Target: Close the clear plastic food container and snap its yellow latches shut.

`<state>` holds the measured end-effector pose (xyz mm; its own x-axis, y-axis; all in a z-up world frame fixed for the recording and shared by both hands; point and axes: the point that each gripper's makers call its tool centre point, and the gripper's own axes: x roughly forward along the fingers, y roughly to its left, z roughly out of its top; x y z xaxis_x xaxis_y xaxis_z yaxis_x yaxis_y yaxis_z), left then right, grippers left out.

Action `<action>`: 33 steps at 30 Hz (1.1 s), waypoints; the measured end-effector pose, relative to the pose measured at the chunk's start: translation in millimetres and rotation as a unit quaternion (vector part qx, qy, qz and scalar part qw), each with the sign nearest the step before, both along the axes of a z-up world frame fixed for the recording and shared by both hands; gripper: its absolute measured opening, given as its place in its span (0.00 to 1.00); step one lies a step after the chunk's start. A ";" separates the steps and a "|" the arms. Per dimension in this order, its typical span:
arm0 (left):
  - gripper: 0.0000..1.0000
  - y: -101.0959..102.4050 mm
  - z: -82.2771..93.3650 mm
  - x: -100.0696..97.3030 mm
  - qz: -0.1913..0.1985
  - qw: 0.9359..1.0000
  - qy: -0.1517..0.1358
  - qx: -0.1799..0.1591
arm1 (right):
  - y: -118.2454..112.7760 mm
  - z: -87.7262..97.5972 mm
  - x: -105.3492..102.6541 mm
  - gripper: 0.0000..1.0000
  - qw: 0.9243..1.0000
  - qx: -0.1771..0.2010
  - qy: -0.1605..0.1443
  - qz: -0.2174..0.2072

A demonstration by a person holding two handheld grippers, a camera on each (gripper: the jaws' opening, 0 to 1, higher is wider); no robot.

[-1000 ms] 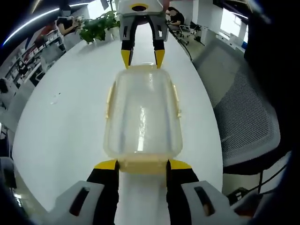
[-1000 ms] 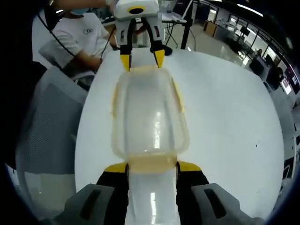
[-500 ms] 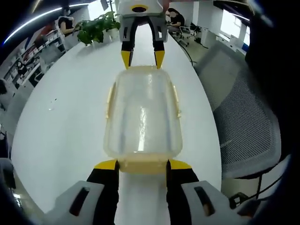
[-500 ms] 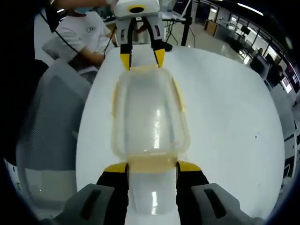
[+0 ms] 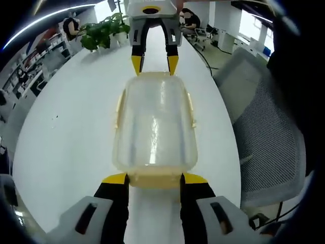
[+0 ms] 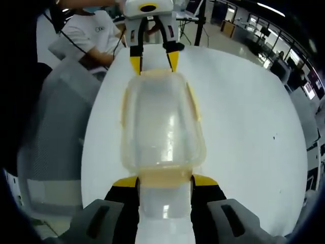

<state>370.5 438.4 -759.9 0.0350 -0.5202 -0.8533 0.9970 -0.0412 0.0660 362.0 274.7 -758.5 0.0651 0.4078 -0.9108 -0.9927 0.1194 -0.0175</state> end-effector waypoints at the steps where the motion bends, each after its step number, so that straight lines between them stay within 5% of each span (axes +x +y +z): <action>1: 0.38 -1.9 0.1 -0.5 0.000 1.000 0.000 -0.001 | -1.9 -0.2 -0.3 0.38 1.000 0.000 0.001 0.000; 33: 0.38 -68.8 -1.6 -3.9 -0.009 1.000 -0.007 -0.010 | -69.9 -2.2 -6.1 0.38 1.000 -0.025 -0.002 -0.008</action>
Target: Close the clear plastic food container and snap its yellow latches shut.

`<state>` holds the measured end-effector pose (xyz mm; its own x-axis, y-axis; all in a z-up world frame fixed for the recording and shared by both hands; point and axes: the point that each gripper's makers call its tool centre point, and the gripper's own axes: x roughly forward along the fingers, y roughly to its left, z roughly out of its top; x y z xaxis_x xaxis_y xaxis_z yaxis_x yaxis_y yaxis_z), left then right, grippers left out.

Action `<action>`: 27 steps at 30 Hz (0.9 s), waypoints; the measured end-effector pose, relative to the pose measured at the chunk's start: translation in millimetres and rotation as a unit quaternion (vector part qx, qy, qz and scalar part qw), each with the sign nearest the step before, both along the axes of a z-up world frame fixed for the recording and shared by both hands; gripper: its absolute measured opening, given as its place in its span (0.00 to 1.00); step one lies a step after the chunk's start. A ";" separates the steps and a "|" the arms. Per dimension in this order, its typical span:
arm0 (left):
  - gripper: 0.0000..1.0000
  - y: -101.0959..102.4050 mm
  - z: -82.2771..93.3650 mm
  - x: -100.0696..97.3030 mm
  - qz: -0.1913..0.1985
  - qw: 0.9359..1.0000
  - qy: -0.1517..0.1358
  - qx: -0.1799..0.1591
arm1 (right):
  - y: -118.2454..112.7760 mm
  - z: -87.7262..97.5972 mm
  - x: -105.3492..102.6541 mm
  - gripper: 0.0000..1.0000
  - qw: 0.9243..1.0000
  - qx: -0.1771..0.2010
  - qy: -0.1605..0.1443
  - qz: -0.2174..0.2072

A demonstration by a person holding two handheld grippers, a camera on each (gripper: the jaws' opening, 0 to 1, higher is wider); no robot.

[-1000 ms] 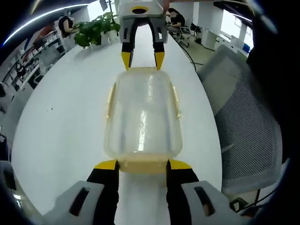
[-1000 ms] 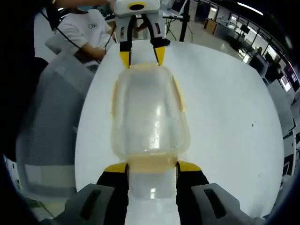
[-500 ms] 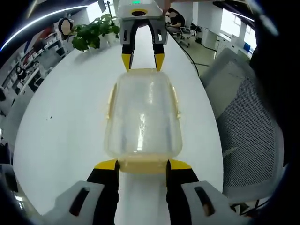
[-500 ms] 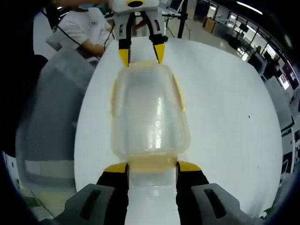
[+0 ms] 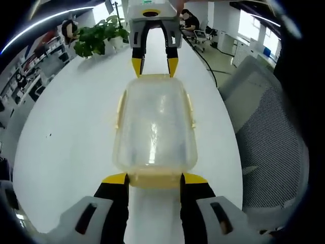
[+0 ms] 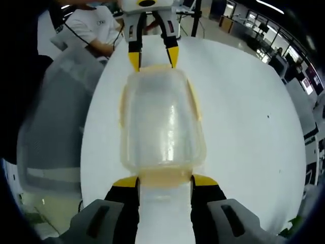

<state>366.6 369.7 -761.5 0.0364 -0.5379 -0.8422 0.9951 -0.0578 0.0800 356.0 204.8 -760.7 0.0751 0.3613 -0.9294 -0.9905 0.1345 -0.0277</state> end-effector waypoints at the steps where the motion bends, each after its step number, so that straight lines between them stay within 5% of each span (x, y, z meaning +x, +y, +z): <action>1: 0.38 -1.7 0.2 0.8 0.001 1.000 0.000 0.000 | -0.8 0.2 0.5 0.38 1.000 0.000 0.000 0.000; 27: 0.38 -34.3 -4.5 1.8 -0.003 1.000 0.008 -0.008 | -35.0 -8.6 1.0 0.38 1.000 -0.015 0.003 -0.009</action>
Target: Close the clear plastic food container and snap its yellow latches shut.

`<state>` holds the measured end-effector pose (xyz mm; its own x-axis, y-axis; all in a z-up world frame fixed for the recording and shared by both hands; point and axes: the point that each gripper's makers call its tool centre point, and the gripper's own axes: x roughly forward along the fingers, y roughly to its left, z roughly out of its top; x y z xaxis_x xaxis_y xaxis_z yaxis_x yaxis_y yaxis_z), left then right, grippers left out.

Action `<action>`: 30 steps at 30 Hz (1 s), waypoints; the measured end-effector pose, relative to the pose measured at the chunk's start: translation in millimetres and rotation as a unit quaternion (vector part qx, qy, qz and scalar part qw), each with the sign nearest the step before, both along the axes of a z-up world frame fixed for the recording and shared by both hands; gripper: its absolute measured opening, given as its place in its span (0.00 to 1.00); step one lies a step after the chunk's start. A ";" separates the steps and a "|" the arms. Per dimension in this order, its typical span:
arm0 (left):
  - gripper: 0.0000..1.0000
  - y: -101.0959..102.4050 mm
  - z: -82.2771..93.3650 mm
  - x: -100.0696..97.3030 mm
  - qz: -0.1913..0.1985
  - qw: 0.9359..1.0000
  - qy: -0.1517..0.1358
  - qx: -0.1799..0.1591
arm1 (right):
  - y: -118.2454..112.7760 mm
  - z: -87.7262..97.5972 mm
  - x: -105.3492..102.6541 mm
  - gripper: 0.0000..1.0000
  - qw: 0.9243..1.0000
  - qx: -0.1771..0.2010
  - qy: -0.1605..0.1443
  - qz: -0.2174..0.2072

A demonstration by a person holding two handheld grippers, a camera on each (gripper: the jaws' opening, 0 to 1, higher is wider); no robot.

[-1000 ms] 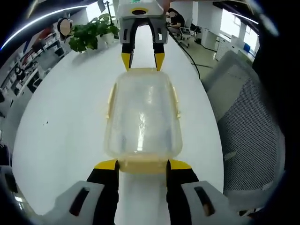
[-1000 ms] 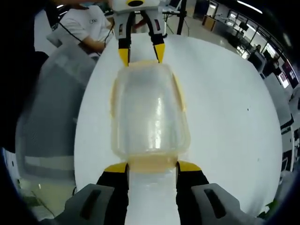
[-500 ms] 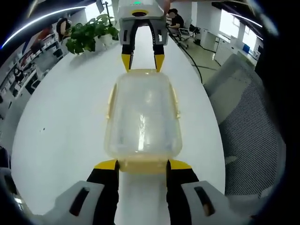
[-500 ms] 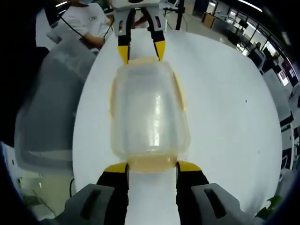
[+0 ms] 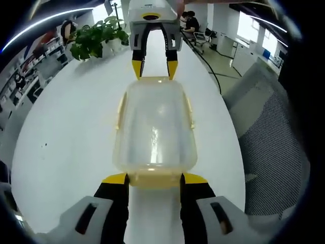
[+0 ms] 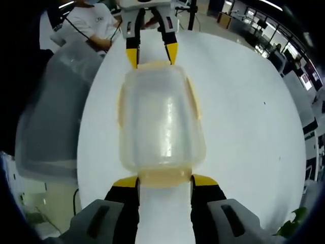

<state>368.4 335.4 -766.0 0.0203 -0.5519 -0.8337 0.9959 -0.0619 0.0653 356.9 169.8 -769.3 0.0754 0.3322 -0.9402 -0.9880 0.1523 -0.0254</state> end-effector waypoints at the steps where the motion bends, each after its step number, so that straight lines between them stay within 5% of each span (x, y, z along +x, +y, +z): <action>1: 0.38 -0.7 0.2 -0.3 0.000 1.000 0.001 0.000 | -0.4 -0.1 -0.1 0.38 1.000 0.000 0.000 0.000; 30: 0.38 -2.2 -9.6 -3.9 -0.001 1.000 0.011 0.011 | -0.6 -14.7 -3.6 0.38 1.000 -0.004 0.000 0.007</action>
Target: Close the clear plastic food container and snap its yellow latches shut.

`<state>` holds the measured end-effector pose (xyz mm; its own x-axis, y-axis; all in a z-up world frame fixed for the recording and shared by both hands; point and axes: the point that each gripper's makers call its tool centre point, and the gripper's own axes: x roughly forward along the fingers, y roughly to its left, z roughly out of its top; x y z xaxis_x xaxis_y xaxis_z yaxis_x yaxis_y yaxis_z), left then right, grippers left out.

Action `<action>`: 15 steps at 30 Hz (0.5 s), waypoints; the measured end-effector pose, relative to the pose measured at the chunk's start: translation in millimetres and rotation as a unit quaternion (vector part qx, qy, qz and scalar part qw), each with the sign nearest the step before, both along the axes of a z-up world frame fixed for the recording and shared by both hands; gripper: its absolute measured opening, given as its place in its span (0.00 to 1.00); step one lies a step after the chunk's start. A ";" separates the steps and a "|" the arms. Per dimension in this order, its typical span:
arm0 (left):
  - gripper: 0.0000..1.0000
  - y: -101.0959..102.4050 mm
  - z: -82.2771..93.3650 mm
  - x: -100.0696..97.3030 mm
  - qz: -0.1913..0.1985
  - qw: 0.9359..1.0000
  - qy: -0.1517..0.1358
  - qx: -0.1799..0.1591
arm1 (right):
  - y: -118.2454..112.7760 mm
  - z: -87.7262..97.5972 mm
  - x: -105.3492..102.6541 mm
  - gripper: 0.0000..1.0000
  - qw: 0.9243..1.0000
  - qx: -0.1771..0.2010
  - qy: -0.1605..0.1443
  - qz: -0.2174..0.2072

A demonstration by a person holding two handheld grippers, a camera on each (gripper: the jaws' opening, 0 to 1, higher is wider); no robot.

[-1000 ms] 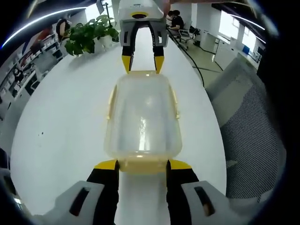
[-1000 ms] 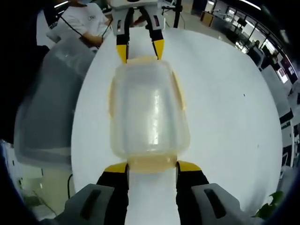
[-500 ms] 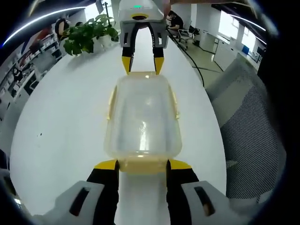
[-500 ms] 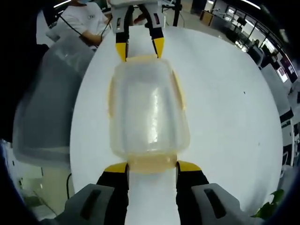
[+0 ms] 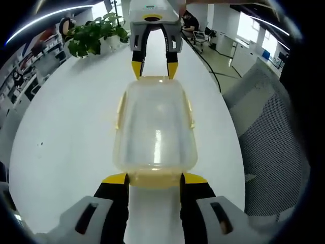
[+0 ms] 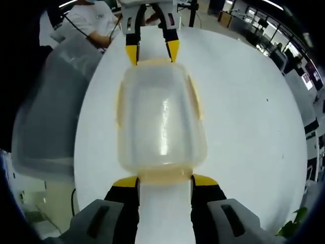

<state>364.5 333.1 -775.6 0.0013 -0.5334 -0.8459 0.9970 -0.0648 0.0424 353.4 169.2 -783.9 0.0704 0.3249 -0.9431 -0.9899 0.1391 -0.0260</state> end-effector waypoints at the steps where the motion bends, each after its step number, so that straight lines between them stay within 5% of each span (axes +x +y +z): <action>1: 0.38 -0.1 0.0 0.0 0.000 1.000 0.000 0.000 | 0.2 -0.3 0.1 0.38 1.000 0.000 0.000 0.000; 15: 0.48 4.1 -3.9 -0.9 -0.007 1.000 -0.010 0.004 | -5.3 1.9 -2.9 0.47 1.000 0.010 -0.002 -0.004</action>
